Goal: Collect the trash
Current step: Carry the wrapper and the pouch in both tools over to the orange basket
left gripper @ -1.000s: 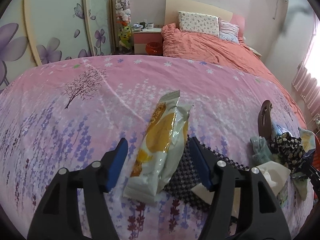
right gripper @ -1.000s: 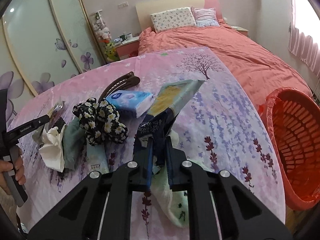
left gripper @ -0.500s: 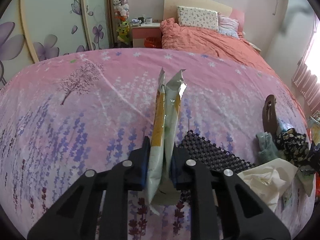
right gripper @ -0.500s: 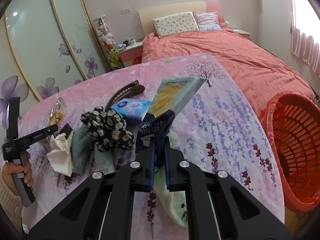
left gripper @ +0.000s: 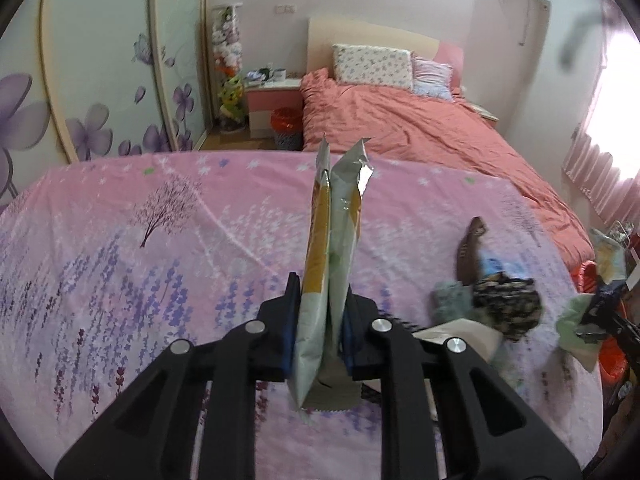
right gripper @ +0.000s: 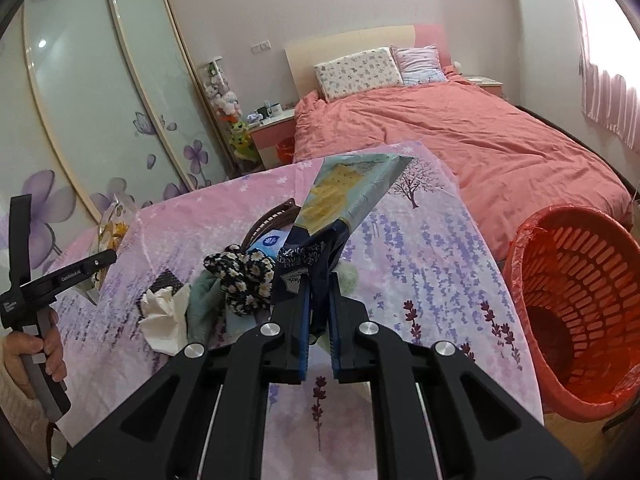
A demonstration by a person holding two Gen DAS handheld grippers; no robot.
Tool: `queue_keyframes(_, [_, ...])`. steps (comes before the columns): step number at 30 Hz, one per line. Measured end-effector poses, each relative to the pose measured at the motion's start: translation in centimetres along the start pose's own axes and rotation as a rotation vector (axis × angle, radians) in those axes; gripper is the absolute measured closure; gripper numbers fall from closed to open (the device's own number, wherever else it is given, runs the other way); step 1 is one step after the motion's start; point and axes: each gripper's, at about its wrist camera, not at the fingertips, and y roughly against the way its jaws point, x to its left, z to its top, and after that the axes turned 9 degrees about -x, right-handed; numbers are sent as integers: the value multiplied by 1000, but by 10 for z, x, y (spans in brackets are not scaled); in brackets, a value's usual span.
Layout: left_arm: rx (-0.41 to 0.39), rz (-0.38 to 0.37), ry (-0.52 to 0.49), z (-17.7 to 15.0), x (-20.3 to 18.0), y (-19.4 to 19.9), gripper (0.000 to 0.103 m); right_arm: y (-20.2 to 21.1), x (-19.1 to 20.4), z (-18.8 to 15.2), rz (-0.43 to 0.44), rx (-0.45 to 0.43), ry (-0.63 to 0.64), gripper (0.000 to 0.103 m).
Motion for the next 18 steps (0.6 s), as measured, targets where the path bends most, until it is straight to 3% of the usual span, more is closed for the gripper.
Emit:
queue_keyframes(8, [6, -40, -36, -8, -27, 9, 84, -40, 1, -35, -57, 134, 49, 91])
queue_keyframes(18, [20, -70, -36, -16, -31, 4, 83, -48, 2, -18, -18, 125, -30, 67])
